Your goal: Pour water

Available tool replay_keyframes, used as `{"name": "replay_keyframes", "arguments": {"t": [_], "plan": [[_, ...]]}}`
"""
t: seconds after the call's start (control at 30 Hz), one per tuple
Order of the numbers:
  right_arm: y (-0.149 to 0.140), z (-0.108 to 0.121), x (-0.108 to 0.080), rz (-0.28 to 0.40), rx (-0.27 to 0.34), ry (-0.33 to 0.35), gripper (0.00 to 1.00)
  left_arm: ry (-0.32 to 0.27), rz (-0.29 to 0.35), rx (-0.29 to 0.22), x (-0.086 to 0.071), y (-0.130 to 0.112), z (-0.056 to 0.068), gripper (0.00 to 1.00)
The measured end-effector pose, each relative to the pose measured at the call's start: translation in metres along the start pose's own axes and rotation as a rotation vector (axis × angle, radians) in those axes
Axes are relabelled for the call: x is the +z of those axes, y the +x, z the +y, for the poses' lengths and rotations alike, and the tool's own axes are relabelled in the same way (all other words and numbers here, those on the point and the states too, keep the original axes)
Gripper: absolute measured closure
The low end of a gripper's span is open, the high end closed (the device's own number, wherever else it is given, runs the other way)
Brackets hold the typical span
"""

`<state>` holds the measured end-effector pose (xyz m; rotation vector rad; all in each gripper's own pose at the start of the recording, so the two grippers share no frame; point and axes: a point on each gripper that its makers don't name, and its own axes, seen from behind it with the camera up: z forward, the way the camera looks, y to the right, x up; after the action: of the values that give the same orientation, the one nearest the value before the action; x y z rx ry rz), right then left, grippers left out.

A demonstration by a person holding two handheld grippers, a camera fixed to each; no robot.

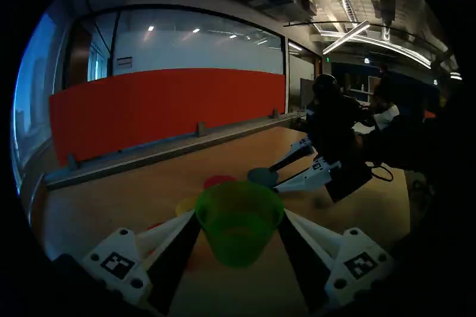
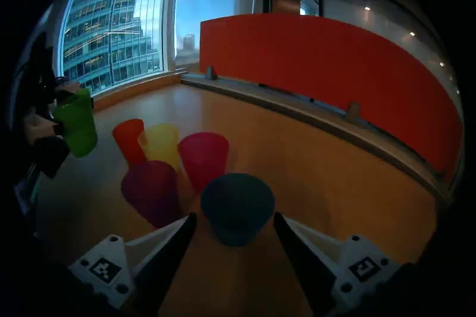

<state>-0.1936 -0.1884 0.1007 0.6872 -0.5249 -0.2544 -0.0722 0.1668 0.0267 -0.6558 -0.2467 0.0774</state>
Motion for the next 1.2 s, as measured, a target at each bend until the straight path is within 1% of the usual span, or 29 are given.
{"name": "replay_keyframes", "arguments": {"t": [0.3, 0.6, 0.67, 0.73, 0.77, 0.97, 1.2], "plan": [[0.0, 0.002, 0.019, -0.023, -0.009, -0.007, 0.0, 0.014, 0.008, -0.003, -0.006, 0.001, -0.006, 0.14], [-0.002, 0.004, 0.027, -0.037, -0.017, -0.014, 0.0, 0.026, 0.01, -0.005, -0.011, 0.0, -0.011, 0.14], [-0.003, 0.005, 0.029, -0.039, -0.021, -0.018, 0.01, 0.027, 0.01, -0.005, -0.012, 0.0, -0.011, 0.14], [-0.004, 0.005, 0.03, -0.04, -0.025, -0.02, 0.07, 0.029, 0.011, -0.006, -0.013, -0.001, -0.012, 0.14], [-0.004, 0.005, 0.03, -0.04, -0.028, -0.021, 0.09, 0.029, 0.011, -0.006, -0.013, -0.001, -0.012, 0.14], [-0.001, 0.004, 0.028, -0.022, -0.038, -0.023, 0.1, 0.035, 0.011, -0.005, -0.014, 0.0, -0.014, 0.14], [0.009, 0.003, 0.015, 0.023, -0.027, -0.024, 0.1, 0.04, 0.016, -0.004, -0.014, 0.003, -0.014, 0.14]]}}
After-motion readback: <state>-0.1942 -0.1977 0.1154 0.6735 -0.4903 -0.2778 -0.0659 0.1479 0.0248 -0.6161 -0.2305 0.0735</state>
